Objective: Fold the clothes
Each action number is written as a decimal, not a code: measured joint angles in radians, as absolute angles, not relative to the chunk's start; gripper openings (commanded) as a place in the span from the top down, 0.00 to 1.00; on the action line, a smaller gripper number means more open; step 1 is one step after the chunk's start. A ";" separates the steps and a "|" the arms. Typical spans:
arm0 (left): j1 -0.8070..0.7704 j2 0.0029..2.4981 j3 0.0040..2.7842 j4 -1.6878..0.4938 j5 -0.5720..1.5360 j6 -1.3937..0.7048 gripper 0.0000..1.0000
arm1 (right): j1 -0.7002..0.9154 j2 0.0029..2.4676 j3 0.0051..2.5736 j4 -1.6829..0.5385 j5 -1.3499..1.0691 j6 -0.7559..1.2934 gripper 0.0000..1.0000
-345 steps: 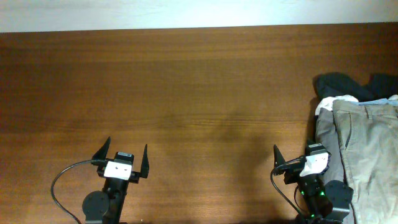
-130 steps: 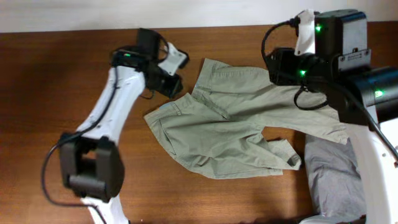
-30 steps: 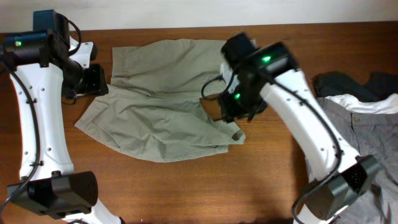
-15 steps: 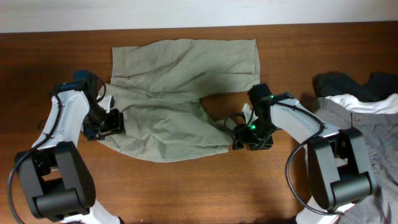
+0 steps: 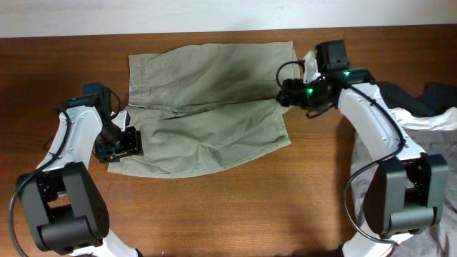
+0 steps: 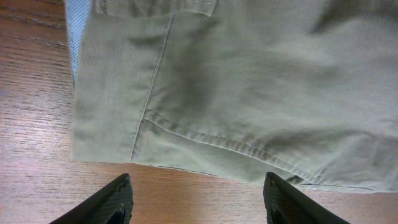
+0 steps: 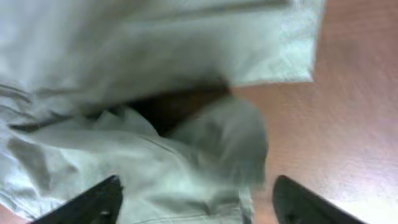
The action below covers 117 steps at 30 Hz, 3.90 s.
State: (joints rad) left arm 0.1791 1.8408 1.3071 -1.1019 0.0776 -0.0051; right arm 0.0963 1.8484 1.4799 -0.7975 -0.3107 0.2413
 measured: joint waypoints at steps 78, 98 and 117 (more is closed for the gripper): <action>0.333 1.207 1.214 -1.403 0.342 -0.035 1.00 | 0.081 1.471 2.011 -1.463 -0.009 0.363 0.96; 0.319 1.768 1.219 -0.585 0.310 -0.095 0.90 | 0.094 2.163 2.013 -0.721 -0.162 0.371 0.96; 0.252 1.824 1.221 -0.783 0.256 -0.083 0.33 | -0.107 2.165 2.006 -1.152 -0.062 0.339 0.36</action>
State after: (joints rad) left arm 0.2523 1.8240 1.2205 -0.7830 0.2562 -0.0834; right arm -0.1074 2.1647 2.0056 -1.1522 -0.0620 0.3389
